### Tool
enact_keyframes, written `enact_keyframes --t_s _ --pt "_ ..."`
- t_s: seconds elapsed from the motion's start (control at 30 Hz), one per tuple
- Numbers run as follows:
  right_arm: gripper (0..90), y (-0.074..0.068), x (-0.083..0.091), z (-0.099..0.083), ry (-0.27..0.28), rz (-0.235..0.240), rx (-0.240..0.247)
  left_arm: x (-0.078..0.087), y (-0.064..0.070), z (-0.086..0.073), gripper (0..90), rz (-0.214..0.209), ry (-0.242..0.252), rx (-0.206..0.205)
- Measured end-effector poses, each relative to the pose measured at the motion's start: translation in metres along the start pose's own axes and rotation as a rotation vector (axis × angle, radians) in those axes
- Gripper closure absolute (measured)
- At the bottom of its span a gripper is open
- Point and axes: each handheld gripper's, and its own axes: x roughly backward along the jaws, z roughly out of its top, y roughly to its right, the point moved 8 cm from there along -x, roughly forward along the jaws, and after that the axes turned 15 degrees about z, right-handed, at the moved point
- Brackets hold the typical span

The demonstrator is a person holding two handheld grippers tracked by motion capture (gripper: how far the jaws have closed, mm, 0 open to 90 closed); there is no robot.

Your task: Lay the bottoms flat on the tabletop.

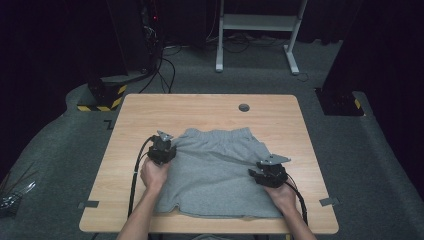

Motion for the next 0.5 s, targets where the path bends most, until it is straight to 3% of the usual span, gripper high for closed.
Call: enact_keyframes --t_s 0.1,0.2,0.3,0.4,0.5 --pt "52.6 0.000 0.000 0.000 0.000 0.003 -0.002 0.007 0.005 -0.005 60.1 -0.021 -0.003 -0.024" --pt "52.7 0.000 0.000 0.000 0.001 0.003 -0.004 0.004 0.007 -0.010 60.2 -0.018 -0.025 -0.038" --pt "52.8 0.000 0.000 0.000 0.001 0.003 -0.004 -0.006 0.006 -0.016 71.1 -0.017 -0.069 -0.027" --pt "53.1 0.000 0.000 0.000 0.001 0.002 -0.004 -0.009 0.001 -0.017 85.4 0.011 -0.070 -0.040" --pt "53.6 0.001 0.000 0.000 0.001 0.001 -0.006 -0.011 -0.010 -0.019 86.0 0.040 -0.080 -0.035"
